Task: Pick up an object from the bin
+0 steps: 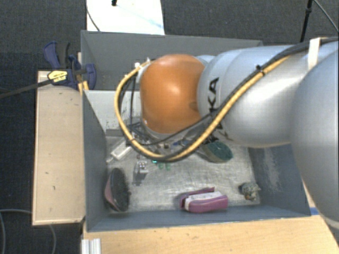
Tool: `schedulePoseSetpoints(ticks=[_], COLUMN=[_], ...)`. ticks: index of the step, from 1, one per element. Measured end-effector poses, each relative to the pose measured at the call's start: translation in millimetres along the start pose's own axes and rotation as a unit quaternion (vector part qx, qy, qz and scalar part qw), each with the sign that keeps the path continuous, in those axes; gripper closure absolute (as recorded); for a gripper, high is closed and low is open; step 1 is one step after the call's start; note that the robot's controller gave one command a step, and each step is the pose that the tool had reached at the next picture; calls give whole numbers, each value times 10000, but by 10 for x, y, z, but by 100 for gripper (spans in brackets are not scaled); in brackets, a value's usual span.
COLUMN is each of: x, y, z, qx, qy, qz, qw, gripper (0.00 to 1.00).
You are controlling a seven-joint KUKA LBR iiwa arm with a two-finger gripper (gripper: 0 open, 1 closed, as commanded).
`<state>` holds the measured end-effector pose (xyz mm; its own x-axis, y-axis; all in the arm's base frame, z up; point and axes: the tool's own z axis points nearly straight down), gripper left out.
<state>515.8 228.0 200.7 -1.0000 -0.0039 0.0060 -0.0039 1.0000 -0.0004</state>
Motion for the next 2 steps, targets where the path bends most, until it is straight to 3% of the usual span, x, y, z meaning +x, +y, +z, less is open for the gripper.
schedulePoseSetpoints(ticks=[1,2], x=[155,98], y=[-43,76], z=[-444,980], qx=[-15,7], qy=[-63,-5], qz=[-297,-1120], qw=[9995,9937], gripper=[0,0])
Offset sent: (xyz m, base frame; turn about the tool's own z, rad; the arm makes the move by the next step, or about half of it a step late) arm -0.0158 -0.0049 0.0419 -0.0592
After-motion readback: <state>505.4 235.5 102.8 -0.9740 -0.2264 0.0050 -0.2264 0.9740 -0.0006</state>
